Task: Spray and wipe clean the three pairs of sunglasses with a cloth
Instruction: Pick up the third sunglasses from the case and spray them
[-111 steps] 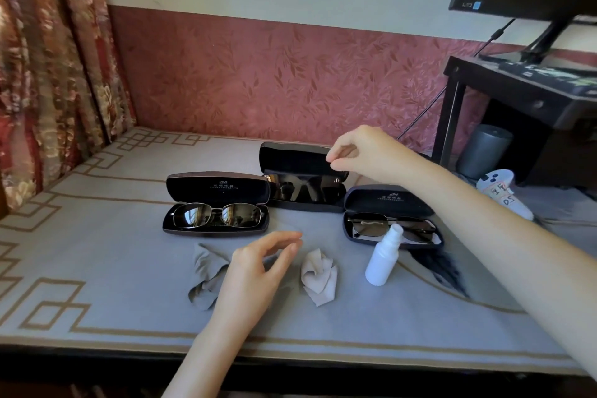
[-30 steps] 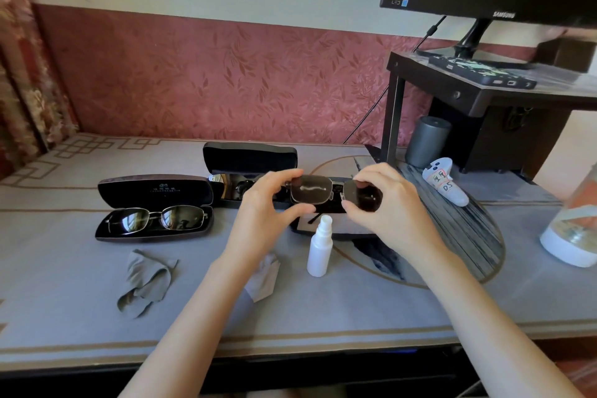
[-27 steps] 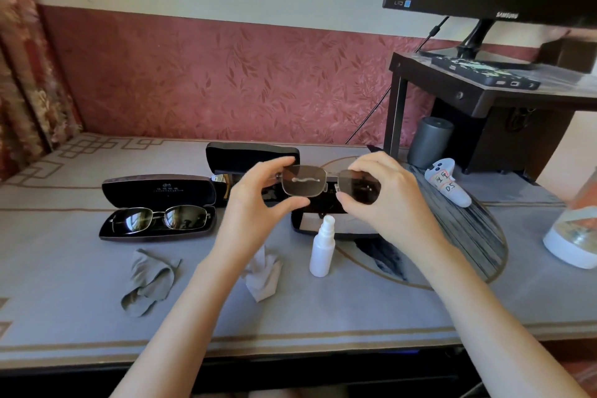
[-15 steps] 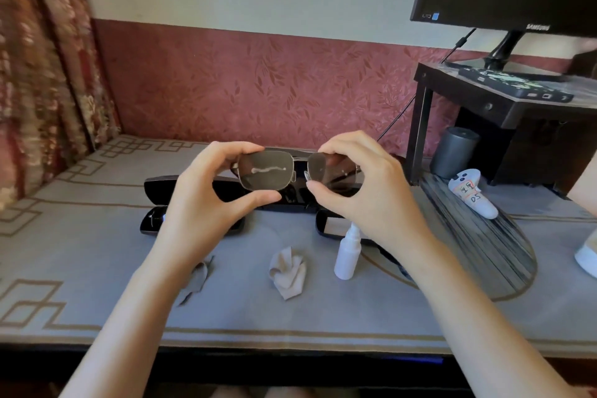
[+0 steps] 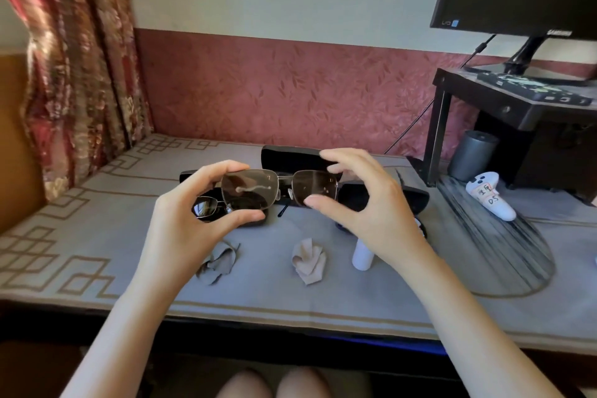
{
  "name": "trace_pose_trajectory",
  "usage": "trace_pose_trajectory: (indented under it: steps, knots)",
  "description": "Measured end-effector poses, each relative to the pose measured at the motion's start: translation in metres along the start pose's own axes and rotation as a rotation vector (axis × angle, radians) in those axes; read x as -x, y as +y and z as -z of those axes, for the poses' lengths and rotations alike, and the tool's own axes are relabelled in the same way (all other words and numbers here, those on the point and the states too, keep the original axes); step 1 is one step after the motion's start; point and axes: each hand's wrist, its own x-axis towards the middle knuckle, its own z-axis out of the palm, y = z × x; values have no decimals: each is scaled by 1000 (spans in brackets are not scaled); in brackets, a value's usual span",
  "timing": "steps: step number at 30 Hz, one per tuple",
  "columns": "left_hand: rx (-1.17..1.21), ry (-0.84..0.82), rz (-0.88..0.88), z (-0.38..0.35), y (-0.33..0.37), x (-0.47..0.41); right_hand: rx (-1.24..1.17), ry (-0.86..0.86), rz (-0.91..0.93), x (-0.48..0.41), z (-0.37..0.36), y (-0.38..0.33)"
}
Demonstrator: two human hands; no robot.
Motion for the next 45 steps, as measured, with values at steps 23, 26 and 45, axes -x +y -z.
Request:
trace_pose_trajectory:
  steps: [23,26,45]
  knots:
    - [36,91,51,-6,-8,26,-727,21,-544,64,-13,30]
    - [32,108,61,-8,-8,27,-1088,-31,-560,58,-13,18]
    - [-32,118,41,-18,-7,30,-427,-19,-375,51,-5,-7]
